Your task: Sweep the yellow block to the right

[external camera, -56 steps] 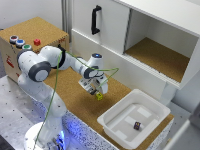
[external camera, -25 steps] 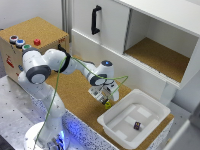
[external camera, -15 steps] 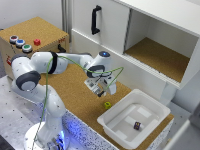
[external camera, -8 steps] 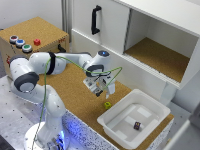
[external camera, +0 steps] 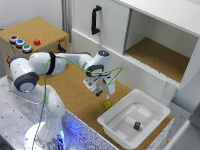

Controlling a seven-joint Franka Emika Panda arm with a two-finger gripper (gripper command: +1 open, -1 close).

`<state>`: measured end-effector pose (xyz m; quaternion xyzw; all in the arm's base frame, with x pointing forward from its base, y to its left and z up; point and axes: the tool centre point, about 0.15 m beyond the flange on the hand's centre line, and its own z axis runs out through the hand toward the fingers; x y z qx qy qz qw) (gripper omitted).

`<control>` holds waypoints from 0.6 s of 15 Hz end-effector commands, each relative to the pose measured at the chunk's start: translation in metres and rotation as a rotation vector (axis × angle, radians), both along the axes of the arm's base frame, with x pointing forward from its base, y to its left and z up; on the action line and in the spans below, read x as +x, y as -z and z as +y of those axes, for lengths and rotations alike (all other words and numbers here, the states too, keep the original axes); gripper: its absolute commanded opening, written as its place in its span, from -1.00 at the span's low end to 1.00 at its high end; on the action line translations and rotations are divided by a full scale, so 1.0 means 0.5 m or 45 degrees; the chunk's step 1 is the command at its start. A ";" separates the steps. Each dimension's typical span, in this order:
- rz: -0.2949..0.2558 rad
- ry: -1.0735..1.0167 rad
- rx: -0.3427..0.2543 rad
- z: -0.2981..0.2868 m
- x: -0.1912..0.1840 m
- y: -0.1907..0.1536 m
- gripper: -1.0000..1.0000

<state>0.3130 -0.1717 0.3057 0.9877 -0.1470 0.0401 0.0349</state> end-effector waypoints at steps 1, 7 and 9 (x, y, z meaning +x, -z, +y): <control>-0.081 0.102 0.030 -0.081 0.018 -0.060 1.00; -0.181 0.430 -0.035 -0.223 0.016 -0.205 1.00; -0.130 0.598 -0.055 -0.297 -0.001 -0.180 1.00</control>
